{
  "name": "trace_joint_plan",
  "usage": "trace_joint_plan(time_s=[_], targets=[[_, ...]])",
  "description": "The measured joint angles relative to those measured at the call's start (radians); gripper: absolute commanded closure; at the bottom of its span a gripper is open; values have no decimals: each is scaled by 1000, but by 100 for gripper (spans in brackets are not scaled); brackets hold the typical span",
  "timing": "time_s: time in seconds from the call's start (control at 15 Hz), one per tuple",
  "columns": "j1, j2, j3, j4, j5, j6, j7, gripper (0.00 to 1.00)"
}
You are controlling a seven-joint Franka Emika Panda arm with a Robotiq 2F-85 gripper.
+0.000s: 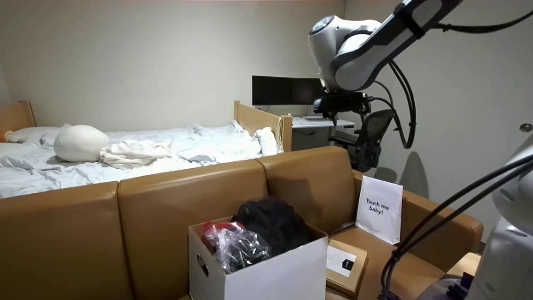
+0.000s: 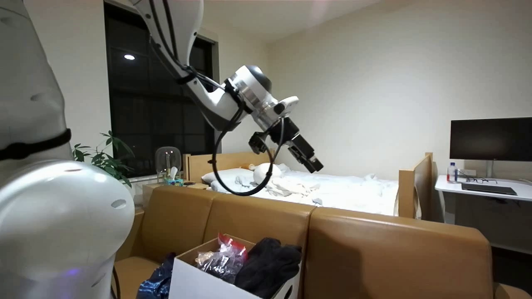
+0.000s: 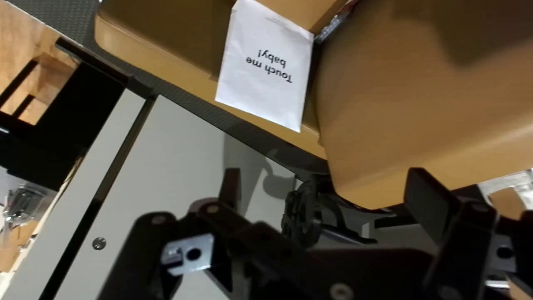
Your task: Pick up the black cloth, plastic and brown book from the sofa and put them in the box
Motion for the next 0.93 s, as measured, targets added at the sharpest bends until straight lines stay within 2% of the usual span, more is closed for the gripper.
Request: trace_joint_plan(time_s=[0.2,0.4,0.67,0.93], targets=[[-71,104,-64,59,-30,1,-90,0],[-93,217,-118,63,-28,71,-220,0],[-88,317,-123,48,86,225,-349,0],[-85,319,-121,48,101,233,-364,0]])
